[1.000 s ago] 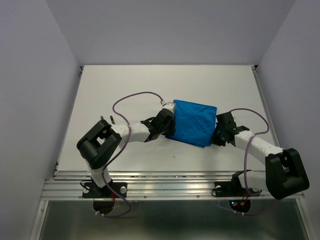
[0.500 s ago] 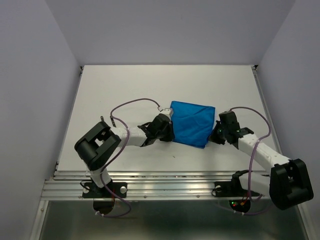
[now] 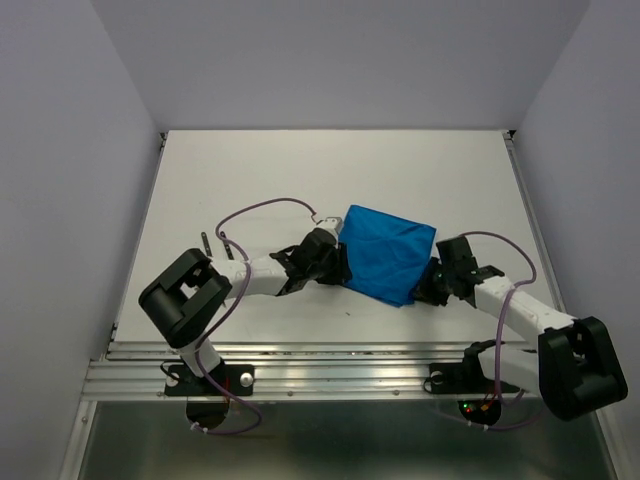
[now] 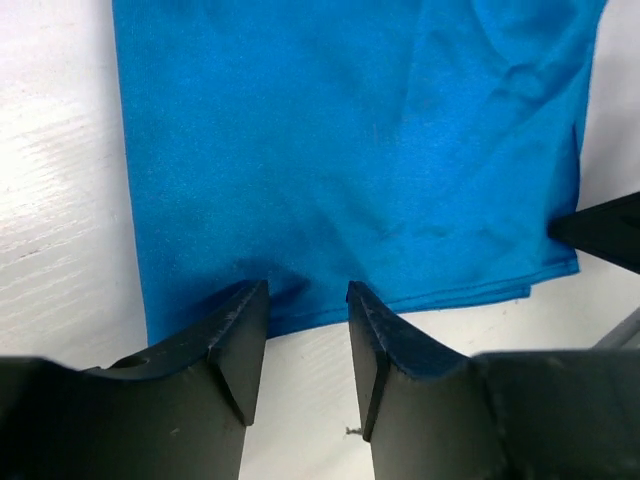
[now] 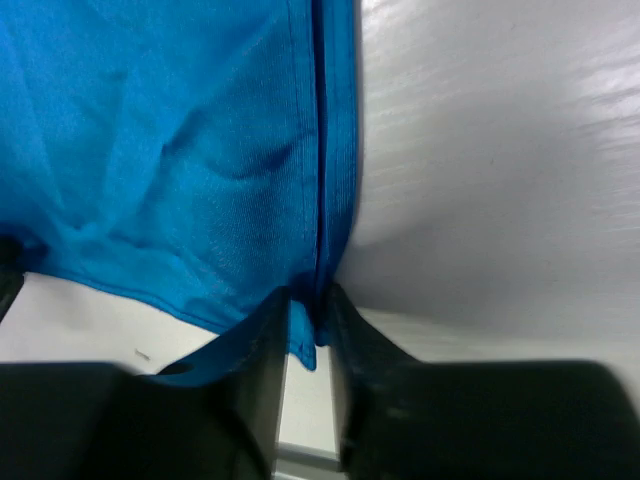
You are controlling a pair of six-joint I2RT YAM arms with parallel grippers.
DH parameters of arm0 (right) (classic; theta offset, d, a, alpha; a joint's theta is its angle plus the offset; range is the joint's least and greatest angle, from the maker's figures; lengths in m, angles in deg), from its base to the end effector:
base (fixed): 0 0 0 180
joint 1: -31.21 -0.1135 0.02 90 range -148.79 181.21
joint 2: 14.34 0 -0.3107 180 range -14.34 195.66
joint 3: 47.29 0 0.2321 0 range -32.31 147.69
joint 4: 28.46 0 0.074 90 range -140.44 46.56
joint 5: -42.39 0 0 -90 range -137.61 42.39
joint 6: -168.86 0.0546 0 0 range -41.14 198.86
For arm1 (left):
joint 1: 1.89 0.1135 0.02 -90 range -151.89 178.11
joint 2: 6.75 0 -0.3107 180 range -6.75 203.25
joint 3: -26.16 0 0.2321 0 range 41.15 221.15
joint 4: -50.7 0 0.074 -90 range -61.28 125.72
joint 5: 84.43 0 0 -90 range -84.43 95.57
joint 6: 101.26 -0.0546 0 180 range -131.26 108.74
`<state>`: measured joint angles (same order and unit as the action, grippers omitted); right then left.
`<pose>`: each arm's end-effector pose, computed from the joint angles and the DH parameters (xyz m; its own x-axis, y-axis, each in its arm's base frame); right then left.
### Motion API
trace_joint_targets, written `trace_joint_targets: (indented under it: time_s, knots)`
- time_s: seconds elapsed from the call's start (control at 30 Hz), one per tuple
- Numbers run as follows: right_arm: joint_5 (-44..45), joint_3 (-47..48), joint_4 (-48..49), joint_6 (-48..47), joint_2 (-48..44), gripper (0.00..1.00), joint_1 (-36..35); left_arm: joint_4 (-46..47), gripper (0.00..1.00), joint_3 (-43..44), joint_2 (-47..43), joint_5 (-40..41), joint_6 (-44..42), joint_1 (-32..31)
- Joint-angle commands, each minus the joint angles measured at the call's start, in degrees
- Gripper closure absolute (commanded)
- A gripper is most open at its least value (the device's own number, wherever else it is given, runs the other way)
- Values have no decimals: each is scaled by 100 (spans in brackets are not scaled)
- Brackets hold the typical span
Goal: Fold the napkin into a case and place the utensils inside
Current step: Smooth out the square-folded napkin at the center of the board.
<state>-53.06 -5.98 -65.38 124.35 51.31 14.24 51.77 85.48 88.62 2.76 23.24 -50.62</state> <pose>0.1564 0.0531 0.1884 -0.8263 0.4901 -0.2777 0.3637 0.8406 0.4013 0.2236 -0.2589 0.2126 -0.7519 -0.0009 -0.6593 0.4263 0.7621 -0.4872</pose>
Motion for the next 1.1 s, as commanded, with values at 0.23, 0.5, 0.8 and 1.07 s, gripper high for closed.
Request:
trace_joint_targets:
  time_s: [0.23, 0.5, 0.8, 1.07]
  knots:
    - [1573, 1048, -1137, -260, -359, 37, -61, -621, 48, 628, -1100, 246, -373, -23]
    - [2066, 1998, -998, -620, 185, 54, -61, -823, 97, 1094, -415, 826, -673, 65]
    - [2040, 2772, -339, -1200, 1660, 89, 184, -375, 100, 840, 270, 484, -577, 118]
    - [1881, 3238, 66, -1517, 2636, 91, 572, -103, 100, 480, 535, 70, -304, 109]
